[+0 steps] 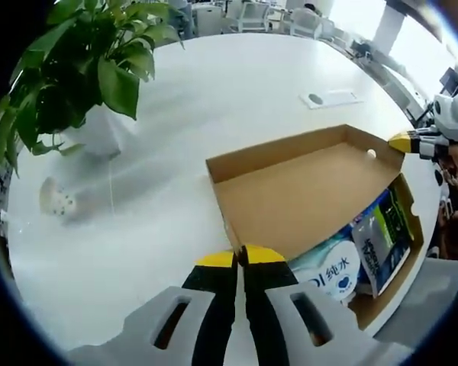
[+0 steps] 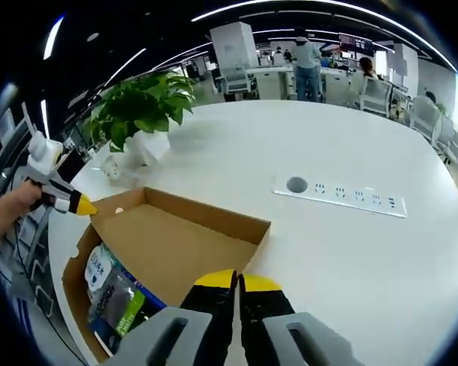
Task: Operate the shoe box by opening the lid, removing the specified soft item, and placing it in the target area until the item is outside and the box remains undamaged.
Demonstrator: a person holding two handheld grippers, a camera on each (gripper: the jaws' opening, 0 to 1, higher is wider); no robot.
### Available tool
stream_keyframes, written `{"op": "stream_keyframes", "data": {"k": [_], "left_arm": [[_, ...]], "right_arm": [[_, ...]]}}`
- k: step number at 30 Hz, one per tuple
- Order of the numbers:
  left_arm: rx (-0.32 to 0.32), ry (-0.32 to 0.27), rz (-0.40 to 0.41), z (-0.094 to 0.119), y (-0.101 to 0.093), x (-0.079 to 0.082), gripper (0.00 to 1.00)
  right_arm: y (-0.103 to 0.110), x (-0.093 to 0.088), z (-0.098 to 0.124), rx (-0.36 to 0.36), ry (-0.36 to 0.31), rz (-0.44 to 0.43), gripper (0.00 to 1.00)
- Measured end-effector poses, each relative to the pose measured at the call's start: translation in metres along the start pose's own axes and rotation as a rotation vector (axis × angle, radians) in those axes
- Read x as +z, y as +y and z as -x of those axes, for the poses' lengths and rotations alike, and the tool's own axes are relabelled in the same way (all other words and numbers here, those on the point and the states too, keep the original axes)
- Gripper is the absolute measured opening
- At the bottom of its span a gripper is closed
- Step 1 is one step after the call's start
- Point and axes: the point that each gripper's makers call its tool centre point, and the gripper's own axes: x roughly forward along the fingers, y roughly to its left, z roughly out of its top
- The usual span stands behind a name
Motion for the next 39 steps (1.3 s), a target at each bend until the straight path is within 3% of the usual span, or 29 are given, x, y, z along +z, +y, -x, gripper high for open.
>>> {"op": "stream_keyframes", "data": {"k": [21,27,39], "left_arm": [[0.013,-0.049,-0.027,0.000,0.001,0.001,0.04],[0.031,-0.073,-0.079,-0.001,0.003,0.005,0.08],[0.043,-0.155,-0.084,0.018,0.005,0.014,0.16]], "right_arm": [[0.003,0.004,0.002,0.005,-0.021,0.031,0.00],[0.007,0.004,0.005,0.027,-0.033,0.057,0.06],[0.016,0.008,0.012,0.058,-0.087,0.154,0.27]]}}
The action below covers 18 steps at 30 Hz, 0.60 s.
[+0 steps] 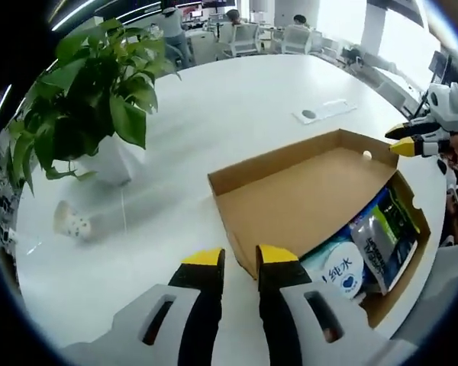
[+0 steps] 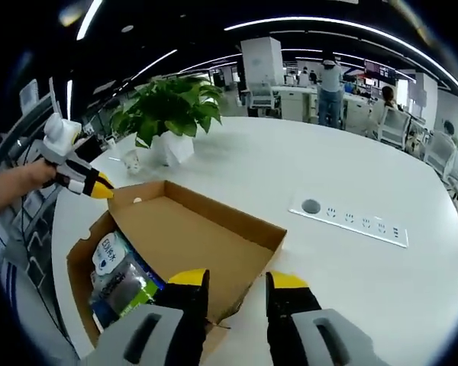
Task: Operate the shoe box by opening the lid, removing the specified soft item, and placing it in the target area until the item is outside and the box remains undamaged.
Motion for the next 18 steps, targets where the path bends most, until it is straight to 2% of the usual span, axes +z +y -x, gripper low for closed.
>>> {"op": "stream_keyframes", "data": {"k": [7,18], "left_arm": [[-0.002,-0.033,-0.010,0.014,-0.005,0.001,0.19],[-0.024,-0.061,-0.017,0.029,-0.022,-0.003,0.22]], "right_arm": [[0.009,0.003,0.011,0.019,-0.026,0.034,0.34],[0.024,-0.008,0.030,0.042,-0.044,0.092,0.38]]}}
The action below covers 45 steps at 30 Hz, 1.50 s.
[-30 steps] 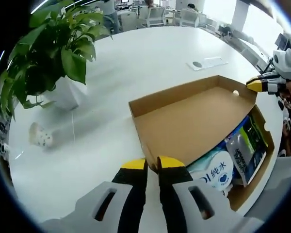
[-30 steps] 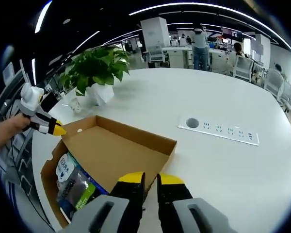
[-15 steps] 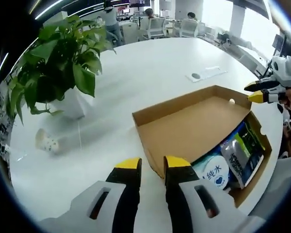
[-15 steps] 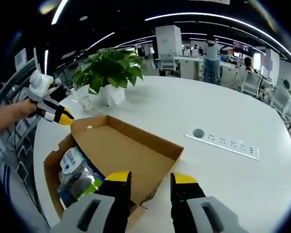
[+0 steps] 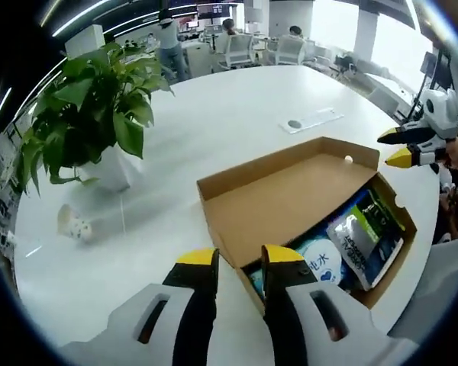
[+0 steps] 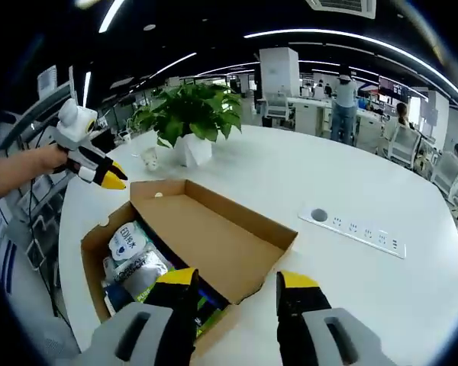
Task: Operate the shoe box by opening the lid, removing the specified soft item, and placing it in the target area until the item is outside and the box remains undamaged.
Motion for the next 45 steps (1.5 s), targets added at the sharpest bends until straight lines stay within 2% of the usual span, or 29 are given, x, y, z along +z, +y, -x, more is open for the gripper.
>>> {"op": "stream_keyframes", "data": {"k": [8,17,30,35,45], "left_arm": [[-0.031,-0.022,0.010,0.010,-0.019,-0.008,0.23],[-0.084,-0.041,0.042,0.019,-0.049,-0.015,0.25],[-0.155,-0.009,0.070,0.017,-0.088,-0.036,0.26],[-0.194,-0.005,0.106,0.016,-0.103,-0.040,0.26],[-0.247,0.027,0.142,0.009,-0.122,-0.053,0.26]], "right_arm": [[0.010,-0.004,0.013,0.014,-0.015,0.041,0.41],[0.021,-0.011,0.025,0.038,-0.022,0.072,0.43],[0.036,-0.025,0.040,0.063,-0.016,0.140,0.46],[0.042,-0.029,0.044,0.072,-0.023,0.151,0.48],[0.054,-0.040,0.049,0.092,-0.029,0.162,0.51]]}}
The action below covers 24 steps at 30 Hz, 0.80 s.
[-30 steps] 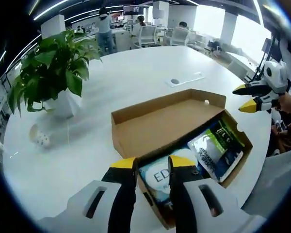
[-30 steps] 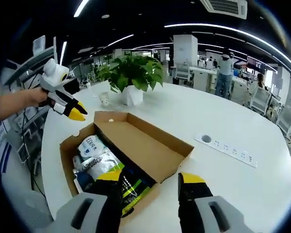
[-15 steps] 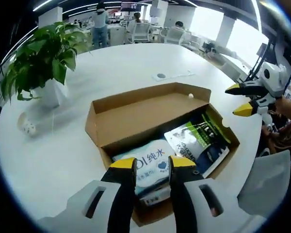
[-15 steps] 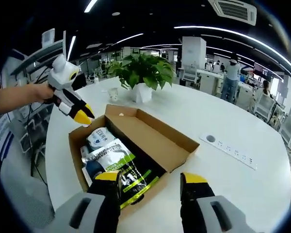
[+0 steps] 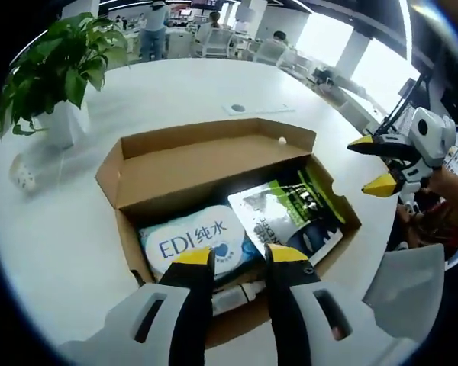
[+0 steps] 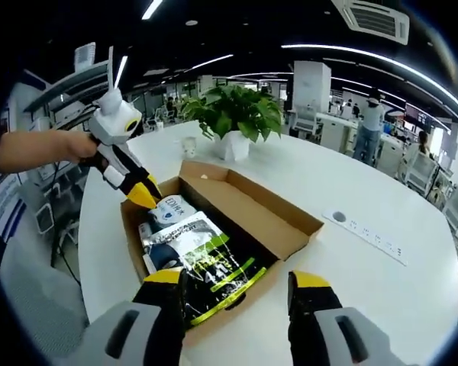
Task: Operate the shoe box by opening the lid, removing the specified soft item, and placing it in the target area until the item is outside and the box remains undamaged.
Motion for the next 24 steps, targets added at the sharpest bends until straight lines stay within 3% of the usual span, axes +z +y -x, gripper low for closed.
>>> {"op": "stream_keyframes", "data": {"k": [10,24], "left_arm": [[-0.053,0.040,0.056,-0.011,-0.014,-0.017,0.26],[-0.117,0.057,0.152,-0.030,-0.030,-0.023,0.22]], "right_arm": [[0.013,-0.018,0.003,0.017,0.014,0.010,0.54],[0.020,-0.034,0.013,0.012,0.021,-0.023,0.53]]}}
